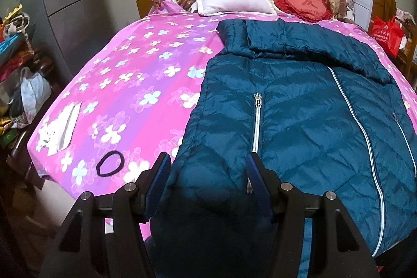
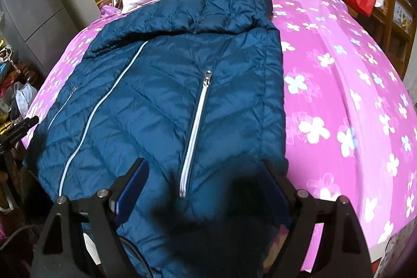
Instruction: Fold large clothes
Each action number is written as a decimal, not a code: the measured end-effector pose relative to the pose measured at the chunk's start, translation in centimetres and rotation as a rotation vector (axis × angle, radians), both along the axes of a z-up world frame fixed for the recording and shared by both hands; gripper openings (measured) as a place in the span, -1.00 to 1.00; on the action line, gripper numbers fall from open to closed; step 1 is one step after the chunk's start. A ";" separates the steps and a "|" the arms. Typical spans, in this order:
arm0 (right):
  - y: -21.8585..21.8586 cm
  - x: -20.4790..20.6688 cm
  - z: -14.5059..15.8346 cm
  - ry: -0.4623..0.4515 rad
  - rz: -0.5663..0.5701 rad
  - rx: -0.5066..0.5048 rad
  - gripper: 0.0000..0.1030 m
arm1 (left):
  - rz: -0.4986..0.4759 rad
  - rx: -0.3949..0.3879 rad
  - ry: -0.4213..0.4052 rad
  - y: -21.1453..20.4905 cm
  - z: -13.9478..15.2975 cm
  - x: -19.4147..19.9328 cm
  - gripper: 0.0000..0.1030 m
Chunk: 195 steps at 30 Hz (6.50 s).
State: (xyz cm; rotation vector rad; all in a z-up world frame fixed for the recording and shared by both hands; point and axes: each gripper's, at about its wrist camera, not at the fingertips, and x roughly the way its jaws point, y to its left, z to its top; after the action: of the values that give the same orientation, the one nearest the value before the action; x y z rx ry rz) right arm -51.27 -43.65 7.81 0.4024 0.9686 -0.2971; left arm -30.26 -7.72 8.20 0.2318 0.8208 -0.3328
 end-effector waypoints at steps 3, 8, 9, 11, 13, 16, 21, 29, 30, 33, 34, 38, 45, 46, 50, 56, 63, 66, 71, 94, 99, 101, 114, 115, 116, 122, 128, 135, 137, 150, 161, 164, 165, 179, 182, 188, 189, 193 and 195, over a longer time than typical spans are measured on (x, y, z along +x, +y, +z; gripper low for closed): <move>0.0 -0.7 -0.1 -0.005 -0.009 0.004 0.70 | 0.002 0.003 0.006 0.4 -0.2 -0.3 -0.21; 0.0 -1.5 -0.4 -0.004 -0.025 0.015 0.70 | 0.007 -0.010 0.018 1.1 -0.3 -0.6 -0.21; 0.0 -1.6 -0.4 -0.005 -0.027 0.017 0.70 | 0.007 -0.012 0.021 1.2 -0.4 -0.6 -0.21; -0.1 -1.9 -0.5 -0.007 -0.033 0.022 0.71 | 0.010 -0.012 0.031 1.4 -0.6 -0.6 -0.21; -0.1 -2.0 -0.5 -0.007 -0.039 0.024 0.72 | 0.012 -0.015 0.039 1.6 -0.7 -0.7 -0.21; -0.3 -2.3 -0.6 -0.007 -0.047 0.025 0.73 | 0.015 -0.016 0.046 1.8 -0.9 -0.7 -0.21; -0.4 -2.5 -0.8 -0.001 -0.052 0.030 0.75 | 0.017 -0.010 0.054 2.0 -1.2 -0.8 -0.21; -0.5 -2.5 -1.1 -0.003 -0.057 0.041 0.76 | 0.021 -0.017 0.081 2.3 -1.6 -0.5 -0.21; -0.6 -2.5 -1.1 -0.003 -0.057 0.042 0.76 | 0.022 -0.018 0.082 2.3 -1.6 -0.5 -0.21; -0.7 -2.6 -1.1 -0.003 -0.060 0.043 0.77 | 0.023 -0.021 0.085 2.5 -1.6 -0.5 -0.21; -0.7 -2.6 -1.1 -0.004 -0.061 0.042 0.77 | 0.022 -0.027 0.091 2.7 -1.5 -0.5 -0.21; -0.7 -2.9 -0.8 -0.004 -0.064 0.037 0.78 | 0.016 -0.111 0.149 4.3 -1.5 -0.1 -0.21; -1.3 -4.3 -0.9 0.014 -0.076 0.038 0.83 | 0.047 -0.229 0.274 7.0 -2.7 0.8 -0.21; -1.4 -4.6 -1.0 0.015 -0.080 0.042 0.83 | 0.052 -0.221 0.279 7.0 -3.0 0.8 -0.21; -1.3 -5.4 -1.8 0.024 -0.069 0.092 0.83 | 0.061 -0.228 0.327 7.1 -4.3 1.1 -0.21; 0.3 -5.0 -3.0 0.059 -0.017 0.106 0.83 | 0.060 -0.216 0.332 6.6 -4.6 1.2 -0.21; 0.2 -4.9 -3.2 0.052 -0.022 0.131 0.83 | 0.099 -0.266 0.298 8.3 -3.5 1.9 -0.21; 0.0 -4.8 -3.7 0.060 -0.022 0.135 0.83 | 0.103 -0.255 0.332 8.3 -4.3 2.3 -0.21; 0.4 -4.8 -3.7 0.046 -0.007 0.127 0.83 | 0.090 -0.236 0.336 7.7 -4.9 2.0 -0.20; 1.8 -4.0 -3.7 0.017 0.072 0.105 0.70 | 0.056 -0.150 0.283 6.0 -5.1 0.8 -0.17; 2.5 -3.6 -3.3 0.026 0.123 0.048 -0.07 | 0.047 -0.141 0.283 5.8 -5.1 0.7 -0.17; 2.9 -3.4 -3.0 0.030 0.143 0.018 -0.11 | 0.048 -0.142 0.283 5.8 -5.1 0.7 -0.17; 2.9 -3.4 -2.8 0.009 0.145 0.013 -0.26 | -0.002 -0.158 0.277 5.5 -4.7 0.2 -0.80; 3.0 -3.4 -2.6 0.005 0.148 0.007 -0.31 | -0.008 -0.155 0.265 5.4 -4.4 0.0 -0.87; 3.1 -3.4 -2.2 -0.003 0.152 -0.003 -0.41 | -0.015 -0.155 0.258 5.3 -4.1 0.0 -0.96; 2.3 -3.4 1.6 -0.103 0.145 -0.030 -0.59 | -0.036 -0.239 0.215 5.6 -0.5 0.2 -1.00; 0.7 -2.5 5.7 -0.215 0.128 -0.056 -0.60 | -0.039 -0.295 0.123 5.0 4.1 1.7 -1.00; -1.6 1.4 9.8 -0.291 0.101 -0.113 -0.60 | -0.008 -0.333 0.025 2.3 8.9 6.6 -1.00; -2.6 2.9 10.6 -0.302 0.081 -0.117 -0.60 | 0.000 -0.334 0.011 1.2 9.7 8.3 -1.00; -13.1 17.0 10.5 -0.298 -0.086 -0.092 -0.60 | 0.103 -0.274 -0.030 -9.5 10.7 23.4 -1.00; -22.1 28.0 4.7 -0.252 -0.220 -0.028 -0.60 | 0.122 -0.309 0.075 -15.2 4.2 33.9 -0.95; -24.0 29.4 1.9 -0.227 -0.275 0.047 -0.58 | 0.120 -0.408 0.144 -13.6 3.6 34.7 -0.51; -24.6 29.7 0.9 -0.232 -0.294 0.078 -0.55 | 0.126 -0.433 0.135 -12.7 4.0 34.5 -0.32; -22.9 28.0 6.0 -0.412 -0.292 0.056 0.55 | -0.063 -0.292 0.021 -13.0 5.9 26.1 -0.25; -20.9 25.8 9.0 -0.476 -0.323 -0.102 0.82 | -0.055 -0.261 0.055 -14.8 4.2 26.2 -0.25; -17.8 25.5 11.5 -0.487 -0.174 -0.206 0.85 | -0.031 -0.237 0.033 -17.1 2.8 26.6 -0.25; -16.8 26.6 10.8 -0.433 -0.121 -0.232 0.85 | -0.023 -0.224 0.036 -17.6 2.5 27.0 -0.25; -14.9 31.7 6.7 -0.280 -0.003 -0.277 0.85 | 0.010 -0.175 0.043 -19.0 1.1 28.5 -0.25; -15.2 34.1 4.6 -0.215 0.005 -0.273 0.84 | 0.025 -0.150 0.033 -19.5 0.6 28.9 -0.25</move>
State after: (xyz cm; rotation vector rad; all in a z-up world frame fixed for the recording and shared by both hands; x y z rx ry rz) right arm -17.20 -58.84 12.41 0.1778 0.7070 -0.3681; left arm -1.34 -27.24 8.76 0.0763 0.8270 -0.3740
